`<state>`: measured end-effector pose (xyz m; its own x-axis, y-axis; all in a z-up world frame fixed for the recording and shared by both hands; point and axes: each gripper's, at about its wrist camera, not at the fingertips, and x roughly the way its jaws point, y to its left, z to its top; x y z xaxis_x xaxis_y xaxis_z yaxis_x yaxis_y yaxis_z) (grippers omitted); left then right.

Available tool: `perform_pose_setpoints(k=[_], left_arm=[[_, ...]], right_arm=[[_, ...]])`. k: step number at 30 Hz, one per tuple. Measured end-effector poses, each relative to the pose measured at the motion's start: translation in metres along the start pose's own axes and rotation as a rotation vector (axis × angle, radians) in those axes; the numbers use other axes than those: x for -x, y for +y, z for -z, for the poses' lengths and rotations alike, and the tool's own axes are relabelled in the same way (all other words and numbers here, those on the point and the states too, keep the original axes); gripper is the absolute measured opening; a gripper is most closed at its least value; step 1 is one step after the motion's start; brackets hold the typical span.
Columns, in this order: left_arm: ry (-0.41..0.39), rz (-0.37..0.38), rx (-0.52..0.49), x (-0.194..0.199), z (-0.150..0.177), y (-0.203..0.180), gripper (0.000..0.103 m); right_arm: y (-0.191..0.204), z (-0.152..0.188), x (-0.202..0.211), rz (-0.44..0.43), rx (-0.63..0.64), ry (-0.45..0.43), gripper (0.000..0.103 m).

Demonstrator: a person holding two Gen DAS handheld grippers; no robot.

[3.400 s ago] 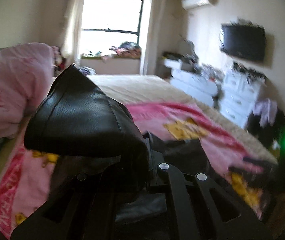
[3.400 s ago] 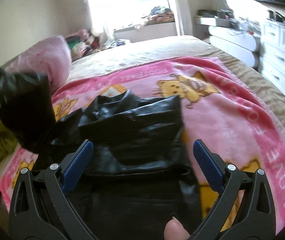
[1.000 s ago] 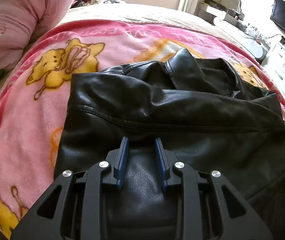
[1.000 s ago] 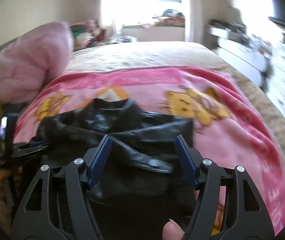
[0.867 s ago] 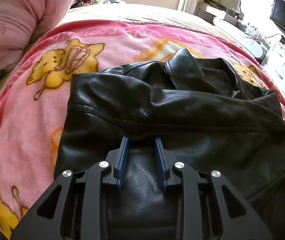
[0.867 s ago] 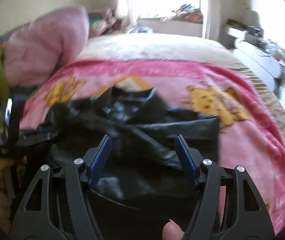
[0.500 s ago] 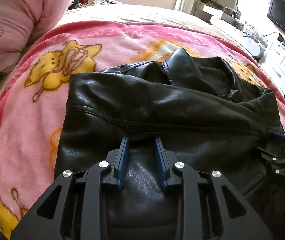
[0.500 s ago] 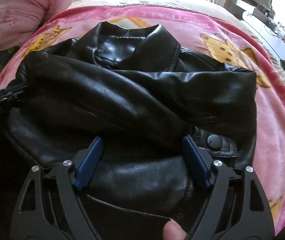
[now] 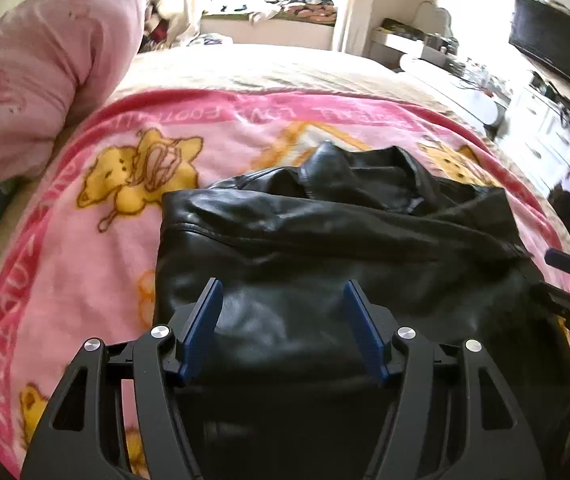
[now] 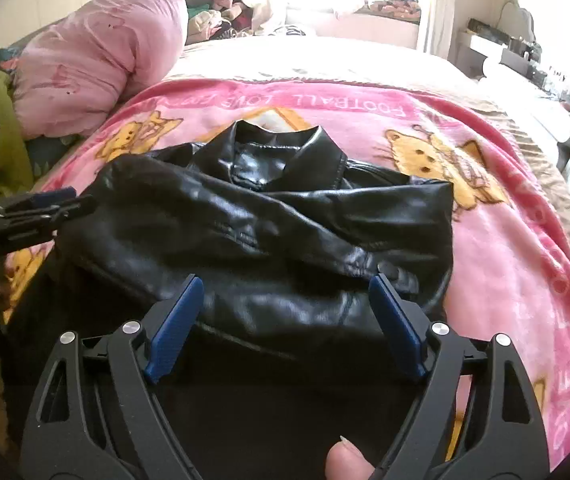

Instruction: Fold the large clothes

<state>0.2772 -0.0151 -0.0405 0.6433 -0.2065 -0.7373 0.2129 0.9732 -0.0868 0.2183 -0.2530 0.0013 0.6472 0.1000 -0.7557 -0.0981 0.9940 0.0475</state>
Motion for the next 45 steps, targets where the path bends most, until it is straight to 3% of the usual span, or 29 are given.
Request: perform_pose_setpoints(k=[4,7,10,13,18,19,23,30,45], left_arm=[[0.087,0.03,-0.045,-0.008,0.019,-0.015,0.052],[0.124,-0.015,-0.084,-0.022,0.033,-0.019,0.052],[0.121,-0.035,-0.091,-0.029,0.041,-0.022,0.052],[0.112,-0.042,-0.088,-0.026,0.04,-0.023,0.052],[0.098,-0.038,-0.081,-0.016,0.036,-0.024,0.055],[0.095,-0.039,-0.079,-0.014,0.035,-0.024,0.058],[0.074,-0.036,-0.068,-0.001,0.034,-0.028,0.072],[0.034,-0.064,-0.076,0.021,0.033,-0.035,0.096],[-0.038,-0.058,-0.065,0.081,0.038,-0.037,0.099]], right_arm=[[0.005,0.014,-0.004,-0.039,-0.021,0.007,0.077],[0.007,0.022,-0.014,-0.026,-0.028,0.049,0.077],[0.003,0.032,-0.034,0.024,-0.054,0.143,0.077],[-0.003,0.041,-0.047,0.012,-0.077,0.155,0.077],[-0.004,0.039,-0.029,-0.012,-0.105,0.095,0.08],[-0.006,0.038,-0.022,-0.029,-0.121,0.075,0.084],[-0.009,0.036,0.0,-0.053,-0.152,0.024,0.093],[-0.01,0.041,0.026,-0.037,-0.156,-0.026,0.094],[0.001,0.056,0.08,-0.034,-0.138,-0.116,0.094]])
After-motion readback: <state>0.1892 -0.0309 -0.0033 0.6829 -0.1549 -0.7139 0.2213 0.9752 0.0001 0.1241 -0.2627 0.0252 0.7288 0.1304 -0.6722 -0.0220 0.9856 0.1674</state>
